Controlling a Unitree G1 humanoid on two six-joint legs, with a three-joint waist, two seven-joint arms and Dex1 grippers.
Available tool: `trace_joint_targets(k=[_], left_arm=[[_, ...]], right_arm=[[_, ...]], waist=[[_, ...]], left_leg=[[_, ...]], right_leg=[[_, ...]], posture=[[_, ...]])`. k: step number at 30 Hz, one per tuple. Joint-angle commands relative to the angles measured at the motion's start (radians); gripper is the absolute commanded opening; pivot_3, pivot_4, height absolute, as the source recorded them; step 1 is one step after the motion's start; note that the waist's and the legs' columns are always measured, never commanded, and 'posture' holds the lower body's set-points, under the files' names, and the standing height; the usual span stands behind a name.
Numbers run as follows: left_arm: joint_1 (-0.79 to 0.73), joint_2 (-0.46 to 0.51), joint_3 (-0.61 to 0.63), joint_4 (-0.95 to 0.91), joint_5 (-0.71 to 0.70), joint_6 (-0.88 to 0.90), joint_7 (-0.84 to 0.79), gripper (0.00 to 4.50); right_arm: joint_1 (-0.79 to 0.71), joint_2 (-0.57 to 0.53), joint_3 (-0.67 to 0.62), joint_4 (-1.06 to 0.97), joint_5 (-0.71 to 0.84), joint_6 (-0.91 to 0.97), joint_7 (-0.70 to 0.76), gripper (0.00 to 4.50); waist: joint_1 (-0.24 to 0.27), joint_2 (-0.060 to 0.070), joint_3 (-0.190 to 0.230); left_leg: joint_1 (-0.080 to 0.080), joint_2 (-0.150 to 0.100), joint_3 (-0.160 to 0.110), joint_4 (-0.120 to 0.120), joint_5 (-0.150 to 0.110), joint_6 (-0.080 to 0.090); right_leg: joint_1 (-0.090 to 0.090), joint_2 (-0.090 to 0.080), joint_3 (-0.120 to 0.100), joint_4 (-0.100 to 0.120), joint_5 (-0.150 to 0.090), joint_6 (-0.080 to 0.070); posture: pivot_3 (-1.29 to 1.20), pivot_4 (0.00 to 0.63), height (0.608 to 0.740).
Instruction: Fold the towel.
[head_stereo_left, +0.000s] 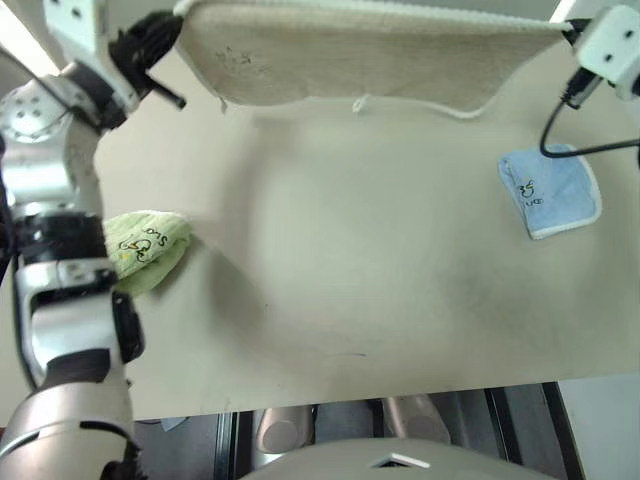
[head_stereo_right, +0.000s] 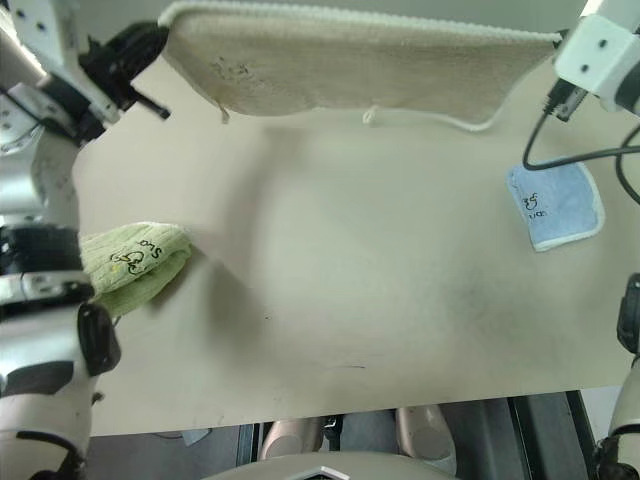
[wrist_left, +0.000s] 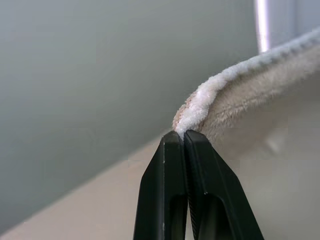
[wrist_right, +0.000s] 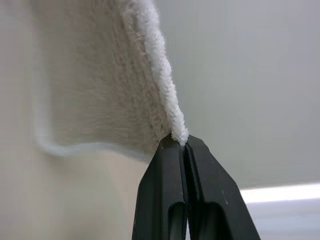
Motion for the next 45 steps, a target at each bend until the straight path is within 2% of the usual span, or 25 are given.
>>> trace_joint_targets(k=[1, 5, 8, 12, 14, 17, 20, 28, 29, 30, 33, 36, 40, 45], left_arm=[[0.142, 0.063, 0.057, -0.166, -0.099, 0.051, -0.143, 0.0], [0.369, 0.135, 0.056, -0.337, -0.154, 0.147, -0.255, 0.0], [0.475, 0.171, 0.068, -0.413, -0.191, 0.188, -0.307, 0.0], [0.541, 0.205, 0.067, -0.447, -0.195, 0.231, -0.333, 0.0], [0.558, 0.216, 0.067, -0.454, -0.194, 0.239, -0.342, 0.0], [0.571, 0.237, 0.064, -0.442, -0.186, 0.246, -0.361, 0.0], [0.572, 0.25, 0.051, -0.407, -0.14, 0.206, -0.363, 0.0], [0.325, 0.164, -0.068, -0.068, 0.159, -0.029, -0.088, 0.0], [0.313, 0.16, -0.074, -0.049, 0.166, -0.039, -0.086, 0.0], [0.279, 0.146, -0.093, -0.013, 0.19, -0.055, -0.068, 0.0], [0.18, 0.104, -0.156, 0.106, 0.268, -0.115, -0.012, 0.0], [0.108, 0.074, -0.216, 0.213, 0.348, -0.178, 0.036, 0.0], [0.029, 0.037, -0.288, 0.341, 0.444, -0.265, 0.095, 0.0], [-0.018, 0.009, -0.33, 0.433, 0.488, -0.338, 0.094, 0.0]], right_arm=[[0.189, -0.042, -0.061, -0.259, 0.19, 0.14, 0.203, 0.05], [0.507, -0.129, -0.111, -0.57, 0.35, 0.329, 0.379, 0.05], [0.657, -0.179, -0.155, -0.723, 0.438, 0.446, 0.451, 0.05], [0.75, -0.214, -0.202, -0.81, 0.506, 0.548, 0.506, 0.05], [0.768, -0.22, -0.216, -0.825, 0.515, 0.571, 0.518, 0.05], [0.777, -0.227, -0.223, -0.826, 0.521, 0.6, 0.544, 0.05], [0.749, -0.21, -0.21, -0.8, 0.499, 0.588, 0.537, 0.05], [0.518, -0.086, -0.083, -0.567, 0.27, 0.479, 0.376, 0.05], [0.507, -0.08, -0.078, -0.552, 0.26, 0.469, 0.372, 0.05], [0.469, -0.058, -0.057, -0.502, 0.226, 0.443, 0.351, 0.05], [0.354, 0.014, 0.008, -0.34, 0.13, 0.365, 0.283, 0.05], [0.274, 0.062, 0.06, -0.205, 0.056, 0.299, 0.241, 0.05], [0.192, 0.103, 0.107, -0.047, -0.023, 0.219, 0.185, 0.05], [0.147, 0.118, 0.126, 0.052, -0.062, 0.146, 0.167, 0.05]], waist=[[0.001, 0.0, 0.0], [0.01, 0.0, 0.0], [0.016, 0.0, 0.0], [0.013, -0.001, 0.0], [0.01, -0.001, 0.001], [0.007, -0.001, 0.001], [0.005, -0.001, 0.001], [0.002, -0.001, 0.001], [0.002, -0.001, 0.001], [0.002, -0.001, 0.001], [0.004, -0.001, 0.001], [0.004, -0.001, 0.001], [0.008, -0.001, 0.001], [0.01, -0.001, 0.001]], left_leg=[[0.0, 0.001, 0.0, 0.001, -0.001, -0.001], [-0.003, 0.002, 0.0, 0.005, -0.002, -0.003], [-0.002, 0.001, 0.001, 0.006, -0.003, -0.002], [-0.001, 0.001, 0.001, 0.009, -0.003, 0.0], [0.006, 0.001, 0.001, 0.008, 0.0, 0.0], [0.019, 0.001, 0.0, 0.007, 0.001, 0.002], [0.023, 0.001, 0.0, 0.007, 0.001, 0.001], [0.028, 0.001, 0.0, 0.005, 0.002, 0.003], [0.027, 0.001, 0.0, 0.005, 0.002, 0.002], [0.025, 0.001, 0.0, 0.004, 0.001, 0.002], [0.022, 0.001, 0.0, 0.004, 0.0, 0.0], [0.016, 0.001, 0.0, 0.004, 0.0, 0.0], [0.012, 0.001, 0.0, 0.003, 0.0, 0.0], [0.01, 0.001, 0.0, 0.003, 0.0, 0.0]], right_leg=[[0.0, 0.001, 0.0, 0.001, -0.002, 0.0], [-0.001, 0.001, -0.001, 0.003, -0.004, 0.0], [0.0, 0.001, -0.001, 0.003, -0.005, -0.001], [0.002, 0.001, 0.0, 0.002, -0.005, -0.01], [0.009, 0.002, 0.001, 0.002, -0.003, -0.011], [0.022, 0.002, 0.002, 0.001, -0.007, -0.003], [0.025, 0.002, 0.002, 0.001, -0.007, -0.003], [0.027, 0.002, 0.003, 0.003, -0.006, -0.003], [0.026, 0.002, 0.002, 0.003, -0.002, -0.01], [0.024, 0.002, 0.002, 0.002, -0.002, -0.01], [0.02, 0.001, 0.001, 0.002, 0.002, -0.002], [0.013, 0.001, 0.001, 0.002, 0.003, -0.001], [0.008, 0.001, 0.0, 0.003, 0.004, -0.001], [0.007, 0.0, 0.0, 0.002, 0.004, -0.001]], posture=[[0.0, 0.15, 0.735], [0.0, 0.15, 0.735], [0.0, 0.15, 0.735], [0.0, 0.15, 0.735], [0.0, 0.15, 0.735], [0.0, 0.15, 0.735], [0.0, 0.15, 0.735], [0.0, 0.15, 0.735], [0.0, 0.15, 0.735], [0.0, 0.15, 0.735], [0.0, 0.15, 0.735], [0.0, 0.15, 0.735], [0.0, 0.15, 0.735], [0.0, 0.15, 0.735]])
